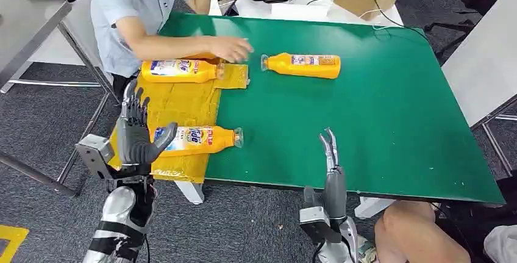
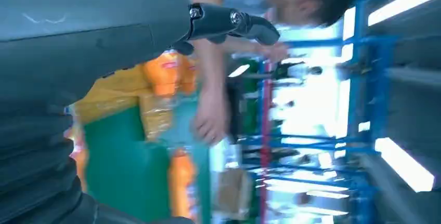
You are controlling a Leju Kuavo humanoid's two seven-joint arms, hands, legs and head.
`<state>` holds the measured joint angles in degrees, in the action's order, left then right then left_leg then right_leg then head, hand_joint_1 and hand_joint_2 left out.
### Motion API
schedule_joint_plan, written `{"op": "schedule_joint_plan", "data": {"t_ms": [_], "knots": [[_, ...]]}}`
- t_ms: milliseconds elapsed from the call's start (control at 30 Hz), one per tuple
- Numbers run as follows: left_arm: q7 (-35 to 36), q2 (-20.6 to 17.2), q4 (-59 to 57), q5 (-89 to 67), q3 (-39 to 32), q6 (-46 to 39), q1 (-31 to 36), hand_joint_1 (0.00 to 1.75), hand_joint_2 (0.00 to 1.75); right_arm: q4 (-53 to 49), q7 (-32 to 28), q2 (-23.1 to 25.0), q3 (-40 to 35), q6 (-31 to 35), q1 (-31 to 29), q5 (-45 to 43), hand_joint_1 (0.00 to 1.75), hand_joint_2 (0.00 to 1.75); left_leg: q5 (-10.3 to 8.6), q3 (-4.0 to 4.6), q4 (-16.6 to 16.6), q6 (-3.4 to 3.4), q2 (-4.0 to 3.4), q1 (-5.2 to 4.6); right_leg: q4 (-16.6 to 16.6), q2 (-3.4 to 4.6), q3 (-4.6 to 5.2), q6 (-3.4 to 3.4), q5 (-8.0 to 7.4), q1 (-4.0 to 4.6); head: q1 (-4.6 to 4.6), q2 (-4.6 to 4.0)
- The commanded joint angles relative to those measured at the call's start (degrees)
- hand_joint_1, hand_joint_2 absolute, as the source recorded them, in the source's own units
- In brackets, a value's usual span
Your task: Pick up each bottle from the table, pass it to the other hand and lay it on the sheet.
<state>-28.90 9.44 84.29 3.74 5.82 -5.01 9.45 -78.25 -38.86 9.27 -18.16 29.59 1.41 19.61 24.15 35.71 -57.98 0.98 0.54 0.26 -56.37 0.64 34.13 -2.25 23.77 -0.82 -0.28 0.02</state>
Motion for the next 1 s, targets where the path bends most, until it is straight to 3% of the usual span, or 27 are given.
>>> {"op": "schedule_joint_plan", "data": {"t_ms": [33,267,433,733,1000], "knots": [[-1.95,-0.87,14.89,2.37,3.72,-2.18,-9.17,0.00,1.75,5.36,2.61,-3.25,8.41,-1.20,-0.93,10.22,0.00,1.75,0.05,-0.19,0.07,-0.01,-0.08,0.00,0.11,0.00,-0.19,0.04,0.03,0.01,0.00,0.00],[-4.12,-0.81,17.02,-1.74,7.04,-5.59,-11.09,0.00,1.75,10.51,7.57,-6.06,10.90,-2.27,-5.09,18.94,0.00,1.75,0.07,-0.23,0.05,-0.02,-0.06,0.01,0.12,0.00,-0.27,0.06,0.04,0.02,0.00,0.00],[-3.72,-0.84,16.09,-1.95,8.11,-5.84,-10.44,0.00,1.75,13.68,8.70,-6.38,11.58,-2.55,-7.01,20.19,0.00,1.75,0.03,-0.20,0.06,-0.01,-0.01,-0.01,0.11,-0.03,-0.24,0.04,0.01,0.01,-0.02,0.00],[-1.49,-0.60,12.80,-1.88,10.37,-6.35,-9.48,0.00,1.75,26.43,14.22,-8.63,12.52,-1.38,-13.75,27.26,0.00,1.75,0.02,-0.28,0.10,-0.01,-0.02,0.00,0.15,-0.03,-0.32,0.04,0.00,0.02,0.00,0.00],[1.19,-0.12,6.65,-1.59,11.31,-7.28,-5.31,0.00,1.75,41.59,16.86,-9.59,12.61,-0.23,-24.27,30.62,0.00,1.75,-0.01,-0.28,0.08,-0.02,-0.05,-0.01,0.12,-0.02,-0.30,0.04,-0.03,0.01,0.00,0.00]]}}
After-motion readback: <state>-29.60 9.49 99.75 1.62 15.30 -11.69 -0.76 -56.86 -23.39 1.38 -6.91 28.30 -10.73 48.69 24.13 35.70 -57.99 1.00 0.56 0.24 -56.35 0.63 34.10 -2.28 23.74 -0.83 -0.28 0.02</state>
